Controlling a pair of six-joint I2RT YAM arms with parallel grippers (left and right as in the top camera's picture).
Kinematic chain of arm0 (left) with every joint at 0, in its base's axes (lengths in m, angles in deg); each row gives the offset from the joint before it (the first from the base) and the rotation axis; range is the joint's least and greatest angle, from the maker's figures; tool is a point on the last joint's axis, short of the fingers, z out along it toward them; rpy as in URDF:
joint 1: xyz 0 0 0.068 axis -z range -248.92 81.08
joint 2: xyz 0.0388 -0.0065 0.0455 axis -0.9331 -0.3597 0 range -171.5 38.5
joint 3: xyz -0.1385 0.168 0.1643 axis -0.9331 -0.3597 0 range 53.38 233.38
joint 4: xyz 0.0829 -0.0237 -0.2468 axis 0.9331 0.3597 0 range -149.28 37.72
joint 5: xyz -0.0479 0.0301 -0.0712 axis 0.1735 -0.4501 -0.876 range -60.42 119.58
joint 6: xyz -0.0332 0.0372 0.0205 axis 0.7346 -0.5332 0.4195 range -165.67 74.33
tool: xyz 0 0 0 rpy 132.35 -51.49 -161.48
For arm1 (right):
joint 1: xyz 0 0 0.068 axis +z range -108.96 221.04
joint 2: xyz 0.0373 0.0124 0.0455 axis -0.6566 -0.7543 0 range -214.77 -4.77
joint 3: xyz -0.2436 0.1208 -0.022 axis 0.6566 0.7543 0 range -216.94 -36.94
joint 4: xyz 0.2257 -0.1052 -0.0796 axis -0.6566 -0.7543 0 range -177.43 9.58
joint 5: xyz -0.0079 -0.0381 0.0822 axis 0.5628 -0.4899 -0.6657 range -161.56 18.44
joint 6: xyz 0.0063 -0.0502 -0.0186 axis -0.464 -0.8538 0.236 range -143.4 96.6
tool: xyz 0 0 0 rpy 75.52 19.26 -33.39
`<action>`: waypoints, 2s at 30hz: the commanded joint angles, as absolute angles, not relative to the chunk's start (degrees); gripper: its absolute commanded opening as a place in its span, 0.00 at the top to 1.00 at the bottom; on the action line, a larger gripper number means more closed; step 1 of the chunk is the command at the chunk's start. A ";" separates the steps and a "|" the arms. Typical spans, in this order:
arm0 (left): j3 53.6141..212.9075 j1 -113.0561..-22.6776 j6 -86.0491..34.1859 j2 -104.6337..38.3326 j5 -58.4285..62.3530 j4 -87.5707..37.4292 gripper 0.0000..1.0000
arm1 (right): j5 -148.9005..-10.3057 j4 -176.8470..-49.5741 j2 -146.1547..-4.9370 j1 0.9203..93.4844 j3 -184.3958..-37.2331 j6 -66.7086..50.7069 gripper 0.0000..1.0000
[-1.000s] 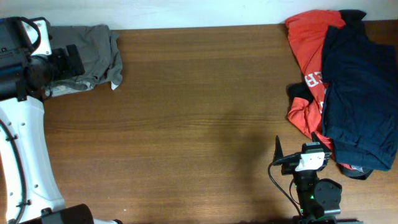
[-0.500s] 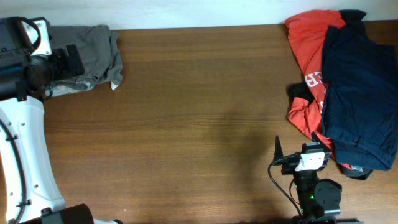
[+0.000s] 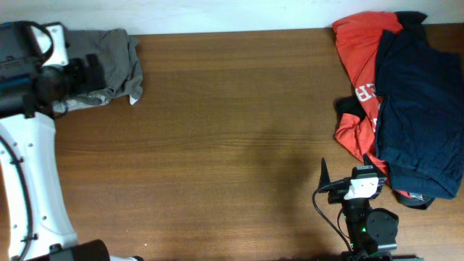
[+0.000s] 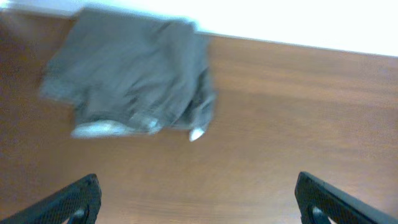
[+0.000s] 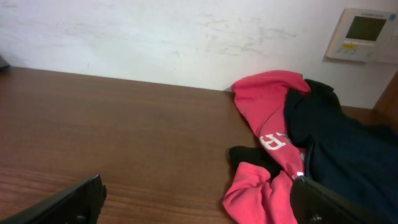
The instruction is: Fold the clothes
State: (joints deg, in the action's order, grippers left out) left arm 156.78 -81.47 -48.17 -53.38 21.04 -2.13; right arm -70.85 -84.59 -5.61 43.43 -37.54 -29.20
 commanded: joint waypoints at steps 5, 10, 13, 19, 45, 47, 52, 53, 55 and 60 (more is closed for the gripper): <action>138.11 -74.89 -47.80 -41.36 15.34 -16.56 0.01 | -71.11 -85.03 -5.09 42.84 -37.25 -28.96 0.01; 115.29 -74.04 -47.78 -29.93 11.49 -34.00 0.01 | -71.11 -85.03 -5.09 42.84 -37.25 -28.96 0.01; 101.61 -74.04 -47.78 -22.82 10.84 -44.64 0.01 | -71.11 -85.03 -5.09 42.84 -37.25 -28.96 0.01; 78.42 -74.04 -47.78 -8.62 10.62 -60.34 0.01 | -71.11 -85.03 -5.09 42.84 -37.25 -28.96 0.01; 53.92 -73.93 -47.91 27.36 12.02 -55.99 0.01 | -71.11 -85.03 -5.09 42.84 -37.25 -28.96 0.01; 53.92 -73.93 -48.30 29.39 12.02 -55.99 0.01 | -71.11 -85.03 -5.09 42.84 -37.25 -28.96 0.01; 53.92 -73.93 -48.50 34.35 11.95 -55.99 0.01 | -71.11 -85.03 -5.09 42.84 -37.25 -28.96 0.01; 53.92 -73.93 -48.50 35.56 11.95 -55.99 0.01 | -71.11 -85.03 -5.09 42.84 -37.25 -28.96 0.02; 53.92 -73.93 -48.50 37.83 11.95 -55.99 0.01 | -71.11 -85.03 -5.09 42.84 -37.25 -28.94 0.01; 53.92 -73.89 -48.50 38.20 11.97 -56.05 0.01 | -71.11 -85.03 -5.09 42.84 -37.25 -28.94 0.01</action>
State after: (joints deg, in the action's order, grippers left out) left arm 54.07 -74.15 -48.00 37.66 11.58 -56.47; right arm -71.05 -84.68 -5.57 43.30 -37.54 -29.20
